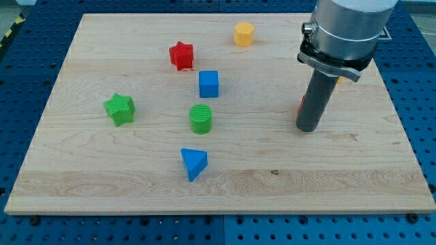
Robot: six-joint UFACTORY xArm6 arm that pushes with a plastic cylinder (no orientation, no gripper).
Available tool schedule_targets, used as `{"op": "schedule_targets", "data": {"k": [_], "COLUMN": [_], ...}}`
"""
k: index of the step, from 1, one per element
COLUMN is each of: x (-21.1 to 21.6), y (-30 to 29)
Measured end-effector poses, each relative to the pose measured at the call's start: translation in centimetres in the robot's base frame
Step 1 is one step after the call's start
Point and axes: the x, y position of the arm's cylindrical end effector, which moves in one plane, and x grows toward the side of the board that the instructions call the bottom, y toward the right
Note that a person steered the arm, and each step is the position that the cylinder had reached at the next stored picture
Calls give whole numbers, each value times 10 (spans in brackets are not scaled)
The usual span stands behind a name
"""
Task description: Slightly move the yellow hexagon to the to center of the board
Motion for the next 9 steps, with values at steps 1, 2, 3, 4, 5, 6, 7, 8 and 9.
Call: {"op": "schedule_targets", "data": {"k": [1, 2, 3, 4, 5, 6, 7, 8, 9], "x": [0, 0, -1, -28, -34, -35, -41, -42, -49], "y": [-1, -21, -25, -43, -45, -45, -62, -68, -81]}}
